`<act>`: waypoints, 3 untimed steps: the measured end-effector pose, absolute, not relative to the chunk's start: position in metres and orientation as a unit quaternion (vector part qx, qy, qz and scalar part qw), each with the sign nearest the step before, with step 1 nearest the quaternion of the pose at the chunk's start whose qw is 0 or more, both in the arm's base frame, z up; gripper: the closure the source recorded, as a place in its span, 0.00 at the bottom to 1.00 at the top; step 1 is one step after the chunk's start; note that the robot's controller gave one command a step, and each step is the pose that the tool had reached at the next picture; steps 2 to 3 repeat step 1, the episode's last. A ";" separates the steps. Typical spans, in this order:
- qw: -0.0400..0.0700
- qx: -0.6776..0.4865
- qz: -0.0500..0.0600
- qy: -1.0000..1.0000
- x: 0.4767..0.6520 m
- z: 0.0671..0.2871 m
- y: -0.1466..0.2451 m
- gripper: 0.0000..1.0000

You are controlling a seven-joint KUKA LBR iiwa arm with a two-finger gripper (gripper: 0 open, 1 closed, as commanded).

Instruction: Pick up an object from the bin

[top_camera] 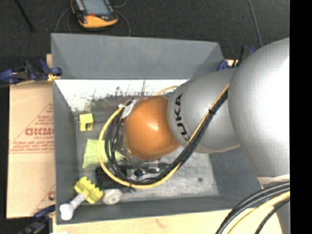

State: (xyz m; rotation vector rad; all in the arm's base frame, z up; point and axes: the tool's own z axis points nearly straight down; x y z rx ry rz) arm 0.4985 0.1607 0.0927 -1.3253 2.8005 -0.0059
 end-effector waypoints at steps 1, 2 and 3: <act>0.008 -0.424 0.000 0.906 0.495 0.138 0.152 1.00; 0.008 -0.424 0.000 0.906 0.495 0.138 0.152 1.00; 0.008 -0.424 0.000 0.906 0.495 0.138 0.152 1.00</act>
Offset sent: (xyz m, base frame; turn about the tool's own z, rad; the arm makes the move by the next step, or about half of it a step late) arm -0.0044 0.0208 0.1477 0.0139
